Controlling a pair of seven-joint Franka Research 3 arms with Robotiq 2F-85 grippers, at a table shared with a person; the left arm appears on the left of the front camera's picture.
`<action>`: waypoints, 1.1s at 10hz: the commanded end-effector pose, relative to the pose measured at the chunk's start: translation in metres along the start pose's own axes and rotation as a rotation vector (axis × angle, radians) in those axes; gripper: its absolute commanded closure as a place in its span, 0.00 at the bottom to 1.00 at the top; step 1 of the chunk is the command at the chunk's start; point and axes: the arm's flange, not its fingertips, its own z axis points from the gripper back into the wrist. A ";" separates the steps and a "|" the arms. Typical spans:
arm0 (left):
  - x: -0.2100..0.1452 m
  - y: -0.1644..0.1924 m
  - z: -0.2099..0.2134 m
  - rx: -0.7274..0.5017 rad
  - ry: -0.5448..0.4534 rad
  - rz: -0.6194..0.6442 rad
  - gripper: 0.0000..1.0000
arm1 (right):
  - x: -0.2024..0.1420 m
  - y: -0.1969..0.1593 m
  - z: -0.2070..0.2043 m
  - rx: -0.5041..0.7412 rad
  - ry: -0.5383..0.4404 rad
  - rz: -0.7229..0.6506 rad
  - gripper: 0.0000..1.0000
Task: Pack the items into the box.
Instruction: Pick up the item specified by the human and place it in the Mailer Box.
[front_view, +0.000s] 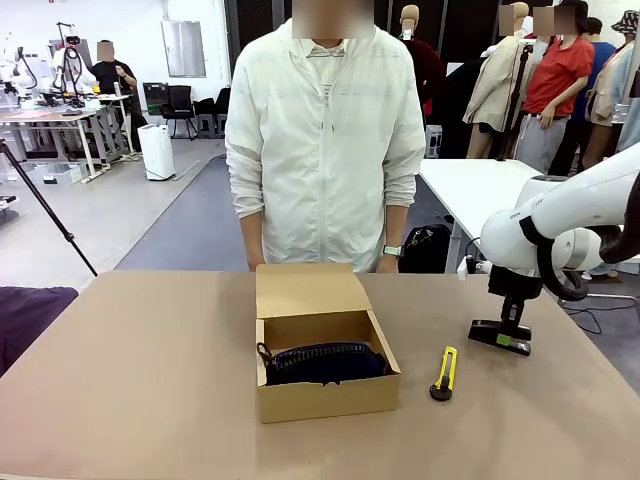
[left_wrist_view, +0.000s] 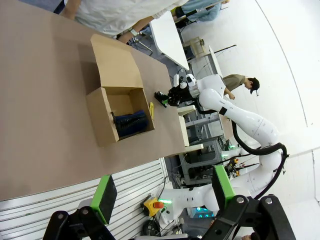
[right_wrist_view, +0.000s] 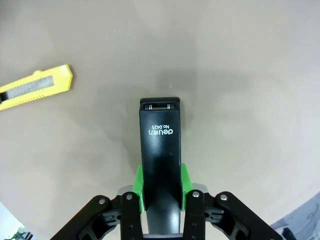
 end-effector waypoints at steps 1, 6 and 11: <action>0.000 -0.002 0.002 -0.020 -0.003 0.005 0.00 | 0.001 0.003 -0.002 -0.006 0.005 -0.014 1.00; 0.000 -0.002 0.002 -0.020 -0.003 0.005 0.00 | -0.004 0.013 0.029 -0.008 0.033 -0.022 1.00; 0.000 -0.002 0.002 -0.020 -0.003 0.005 0.00 | -0.048 0.073 0.201 0.004 0.055 -0.168 1.00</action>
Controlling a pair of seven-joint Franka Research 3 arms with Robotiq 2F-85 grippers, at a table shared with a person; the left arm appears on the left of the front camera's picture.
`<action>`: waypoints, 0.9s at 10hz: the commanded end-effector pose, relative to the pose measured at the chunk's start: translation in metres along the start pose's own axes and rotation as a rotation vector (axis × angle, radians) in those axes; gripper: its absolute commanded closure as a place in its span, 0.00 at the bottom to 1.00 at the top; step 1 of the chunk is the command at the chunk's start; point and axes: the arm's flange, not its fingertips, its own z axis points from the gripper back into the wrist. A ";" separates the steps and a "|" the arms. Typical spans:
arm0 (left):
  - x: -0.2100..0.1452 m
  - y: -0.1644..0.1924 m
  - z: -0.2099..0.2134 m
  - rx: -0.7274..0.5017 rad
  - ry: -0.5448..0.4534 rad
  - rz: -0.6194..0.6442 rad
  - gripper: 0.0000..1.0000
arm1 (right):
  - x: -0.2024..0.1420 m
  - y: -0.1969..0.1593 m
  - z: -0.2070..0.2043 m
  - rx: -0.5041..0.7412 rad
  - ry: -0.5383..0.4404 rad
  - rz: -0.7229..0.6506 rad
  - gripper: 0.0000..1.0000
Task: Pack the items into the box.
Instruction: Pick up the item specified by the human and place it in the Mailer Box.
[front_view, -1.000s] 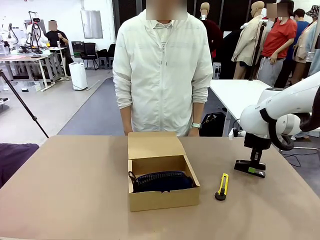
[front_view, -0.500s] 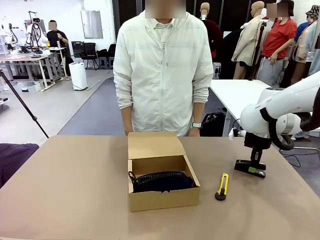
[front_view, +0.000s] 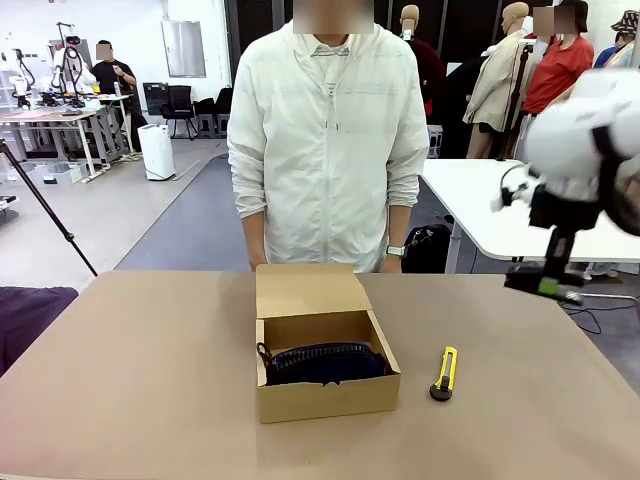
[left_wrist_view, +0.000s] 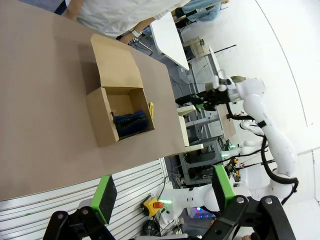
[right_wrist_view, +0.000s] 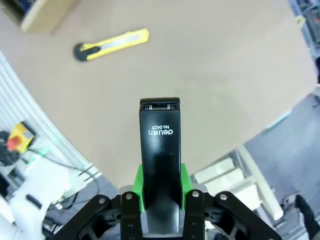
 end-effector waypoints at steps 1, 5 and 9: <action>0.000 -0.002 0.002 -0.020 -0.003 0.005 0.00 | 0.018 -0.015 -0.033 -0.008 -0.005 0.030 1.00; 0.000 -0.002 0.002 -0.020 -0.003 0.005 0.00 | 0.012 -0.008 -0.024 0.012 -0.001 0.014 1.00; 0.000 -0.002 0.002 -0.020 -0.003 0.005 0.00 | 0.160 0.124 0.006 -0.095 -0.171 0.548 1.00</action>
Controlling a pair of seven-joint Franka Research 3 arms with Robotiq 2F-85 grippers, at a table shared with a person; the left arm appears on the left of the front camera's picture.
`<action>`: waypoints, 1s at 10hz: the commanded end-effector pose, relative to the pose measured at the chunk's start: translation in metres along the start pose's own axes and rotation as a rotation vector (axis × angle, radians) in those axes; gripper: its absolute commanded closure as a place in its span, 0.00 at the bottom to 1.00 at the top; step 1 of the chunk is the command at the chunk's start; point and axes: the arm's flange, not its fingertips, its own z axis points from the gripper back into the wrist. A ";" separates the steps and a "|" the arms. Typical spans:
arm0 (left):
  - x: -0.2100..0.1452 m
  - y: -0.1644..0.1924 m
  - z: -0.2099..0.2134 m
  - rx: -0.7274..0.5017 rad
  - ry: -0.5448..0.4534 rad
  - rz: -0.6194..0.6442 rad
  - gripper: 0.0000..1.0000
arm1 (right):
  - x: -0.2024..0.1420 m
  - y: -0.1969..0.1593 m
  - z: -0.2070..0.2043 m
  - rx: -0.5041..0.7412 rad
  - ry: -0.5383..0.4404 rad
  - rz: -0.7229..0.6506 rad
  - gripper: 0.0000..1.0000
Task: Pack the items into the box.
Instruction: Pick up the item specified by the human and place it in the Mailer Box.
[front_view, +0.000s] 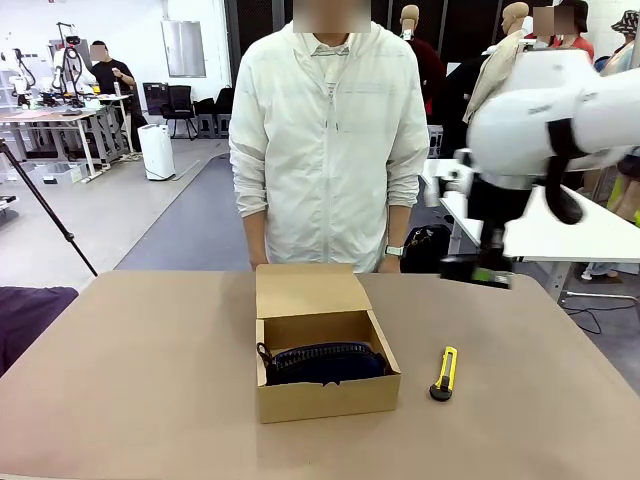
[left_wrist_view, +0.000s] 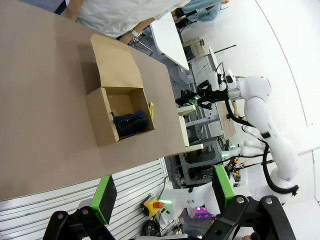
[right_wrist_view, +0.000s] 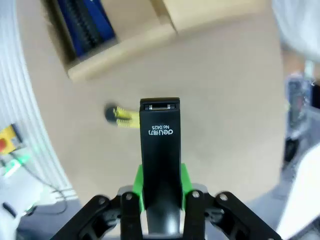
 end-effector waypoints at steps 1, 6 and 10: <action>0.000 -0.002 0.002 -0.020 -0.003 0.006 0.00 | 0.071 0.029 -0.004 0.028 -0.126 0.225 1.00; 0.000 -0.002 0.002 -0.020 -0.003 0.006 0.00 | 0.168 0.111 -0.015 0.006 -0.171 0.470 1.00; 0.000 -0.002 0.002 -0.020 -0.003 0.006 0.00 | 0.194 0.107 -0.036 0.104 -0.025 0.360 1.00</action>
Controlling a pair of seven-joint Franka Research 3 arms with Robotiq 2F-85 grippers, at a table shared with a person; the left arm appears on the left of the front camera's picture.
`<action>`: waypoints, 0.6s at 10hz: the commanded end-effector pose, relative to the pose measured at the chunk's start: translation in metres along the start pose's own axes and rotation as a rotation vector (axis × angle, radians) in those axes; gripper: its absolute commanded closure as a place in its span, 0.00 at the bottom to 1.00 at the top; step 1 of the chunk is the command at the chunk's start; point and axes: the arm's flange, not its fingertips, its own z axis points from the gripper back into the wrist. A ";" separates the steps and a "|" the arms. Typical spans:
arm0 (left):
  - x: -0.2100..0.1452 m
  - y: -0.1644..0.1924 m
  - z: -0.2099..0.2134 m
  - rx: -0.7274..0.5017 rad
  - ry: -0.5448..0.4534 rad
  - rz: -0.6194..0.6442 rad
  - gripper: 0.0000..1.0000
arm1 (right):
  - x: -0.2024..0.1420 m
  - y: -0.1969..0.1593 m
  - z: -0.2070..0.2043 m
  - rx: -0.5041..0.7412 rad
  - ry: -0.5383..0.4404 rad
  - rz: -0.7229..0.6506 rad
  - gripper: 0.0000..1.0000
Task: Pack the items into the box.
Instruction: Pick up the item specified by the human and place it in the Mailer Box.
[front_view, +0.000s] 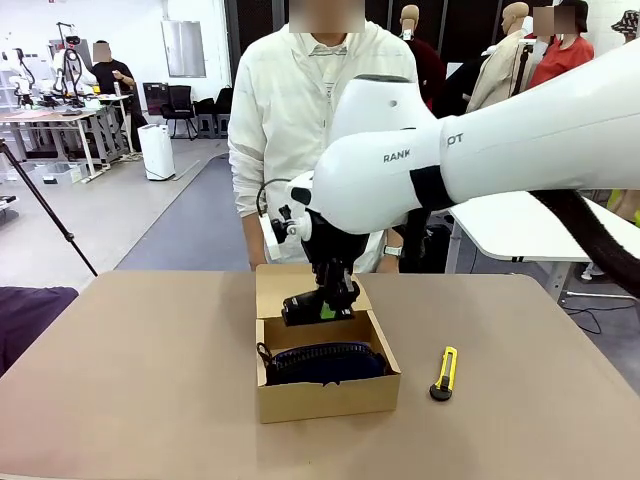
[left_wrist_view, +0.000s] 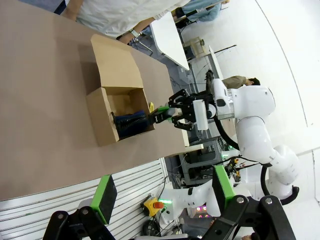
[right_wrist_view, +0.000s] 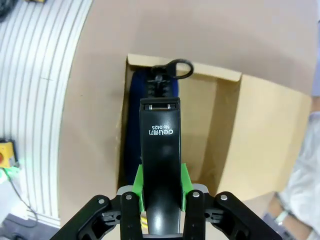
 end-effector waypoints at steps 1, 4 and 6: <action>0.000 -0.002 0.002 -0.020 -0.003 0.006 0.00 | 0.018 -0.023 -0.020 0.114 0.142 -0.214 1.00; 0.000 -0.002 0.002 -0.020 -0.003 0.006 0.00 | 0.008 -0.041 -0.045 0.088 0.149 -0.240 1.00; 0.000 -0.002 0.002 -0.020 -0.003 0.006 0.00 | -0.004 -0.054 -0.064 0.109 0.145 -0.254 1.00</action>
